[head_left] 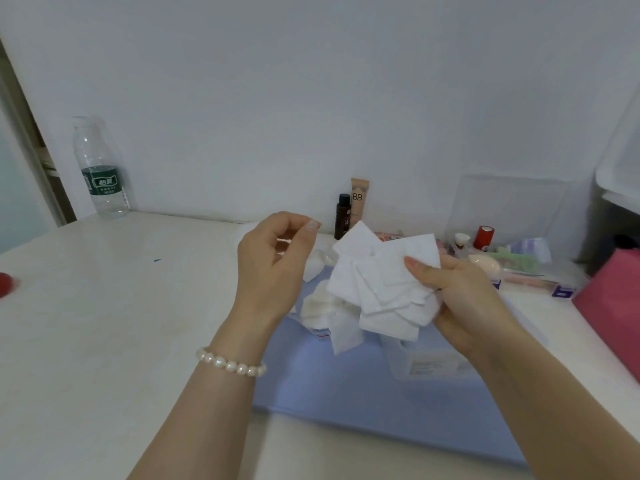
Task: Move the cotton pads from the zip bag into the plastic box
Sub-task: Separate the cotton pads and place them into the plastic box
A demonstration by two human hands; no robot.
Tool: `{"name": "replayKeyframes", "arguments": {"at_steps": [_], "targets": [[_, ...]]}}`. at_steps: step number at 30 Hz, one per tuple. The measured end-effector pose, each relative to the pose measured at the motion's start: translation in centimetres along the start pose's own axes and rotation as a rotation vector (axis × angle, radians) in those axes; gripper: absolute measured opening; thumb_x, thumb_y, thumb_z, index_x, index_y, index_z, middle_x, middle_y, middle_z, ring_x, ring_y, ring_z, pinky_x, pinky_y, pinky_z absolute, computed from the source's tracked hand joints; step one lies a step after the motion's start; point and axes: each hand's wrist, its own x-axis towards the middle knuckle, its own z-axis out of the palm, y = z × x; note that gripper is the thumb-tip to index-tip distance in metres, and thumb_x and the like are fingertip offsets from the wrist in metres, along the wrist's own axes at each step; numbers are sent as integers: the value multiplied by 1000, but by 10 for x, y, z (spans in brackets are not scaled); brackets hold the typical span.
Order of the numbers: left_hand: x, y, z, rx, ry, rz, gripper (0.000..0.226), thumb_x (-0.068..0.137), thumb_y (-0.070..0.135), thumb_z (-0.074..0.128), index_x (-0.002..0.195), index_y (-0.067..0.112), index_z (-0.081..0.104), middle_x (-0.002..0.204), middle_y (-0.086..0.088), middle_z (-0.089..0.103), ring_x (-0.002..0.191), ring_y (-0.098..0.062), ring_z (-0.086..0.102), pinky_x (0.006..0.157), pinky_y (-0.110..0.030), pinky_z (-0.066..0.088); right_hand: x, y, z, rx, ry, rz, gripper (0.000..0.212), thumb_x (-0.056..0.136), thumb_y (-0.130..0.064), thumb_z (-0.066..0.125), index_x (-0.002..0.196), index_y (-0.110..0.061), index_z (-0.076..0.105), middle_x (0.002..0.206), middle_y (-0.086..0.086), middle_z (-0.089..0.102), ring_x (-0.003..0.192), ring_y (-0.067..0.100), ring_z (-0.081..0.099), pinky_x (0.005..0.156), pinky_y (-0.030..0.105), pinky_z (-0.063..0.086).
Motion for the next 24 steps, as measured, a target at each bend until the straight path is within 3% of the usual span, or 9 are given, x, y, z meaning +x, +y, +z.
{"name": "replayKeyframes", "arguments": {"at_steps": [4, 8, 10, 12, 15, 17, 19, 22, 24], "targets": [[-2, 4, 4, -63, -35, -1, 16, 76, 20, 56, 65, 8, 59, 55, 8, 59, 49, -10, 52, 52, -23, 43, -3, -1, 4, 64, -45, -23, 21, 86, -6, 56, 105, -2, 65, 102, 12, 71, 93, 25, 69, 79, 37, 57], [-9, 12, 9, -145, -68, -10, 32, 79, 21, 54, 57, -2, 49, 45, 3, 49, 40, -12, 44, 43, -20, 38, -5, -8, 7, 183, -102, -52, 18, 88, -7, 52, 100, -3, 65, 98, 10, 73, 90, 23, 70, 72, 34, 59], [-15, 19, 14, -146, -219, -106, 50, 82, 35, 53, 53, -6, 49, 42, 0, 50, 39, -17, 48, 43, -21, 40, -6, -10, 8, 231, -111, -83, 23, 84, -8, 53, 103, -2, 64, 101, 12, 72, 91, 24, 70, 69, 34, 59], [-20, 25, 18, -29, -450, -284, 78, 79, 68, 52, 56, -6, 55, 48, -9, 59, 46, -24, 59, 49, -25, 48, -6, -12, 8, 261, -102, -126, 30, 79, -11, 55, 106, 0, 63, 104, 14, 70, 94, 26, 69, 71, 35, 59], [-26, 25, 23, 172, -606, -432, 94, 58, 88, 44, 81, -1, 64, 73, -8, 71, 67, -21, 70, 64, -29, 56, -5, -13, 6, 263, -93, -165, 31, 79, -14, 55, 106, -2, 63, 107, 15, 70, 97, 28, 68, 80, 40, 57], [-27, 24, 27, 54, -588, -435, 80, 56, 80, 57, 109, 20, 59, 97, 3, 70, 80, -11, 70, 69, -30, 59, -4, -12, 5, 232, -80, -183, 28, 77, -14, 57, 102, -4, 65, 104, 14, 71, 94, 28, 69, 80, 41, 57], [-30, 24, 36, -210, -534, -455, 61, 66, 59, 72, 117, 30, 55, 107, 8, 69, 92, -9, 68, 72, -31, 59, -5, -9, 6, 143, -85, -193, 29, 73, -15, 61, 99, -4, 66, 99, 14, 72, 89, 27, 70, 77, 40, 58], [-33, 22, 47, -506, -430, -471, 44, 76, 19, 72, 118, 10, 60, 112, -10, 69, 103, -23, 66, 82, -37, 56, -8, -2, 8, -136, -66, -237, 14, 74, -4, 66, 85, -11, 71, 85, 7, 74, 79, 21, 71, 72, 34, 58], [-32, 21, 46, -594, -406, -490, 43, 75, 5, 69, 116, 1, 59, 110, -17, 68, 102, -29, 66, 83, -36, 56, -10, -3, 9, -295, -71, -295, 20, 78, 2, 64, 79, -16, 71, 75, -1, 74, 70, 12, 70, 63, 24, 56]]}}
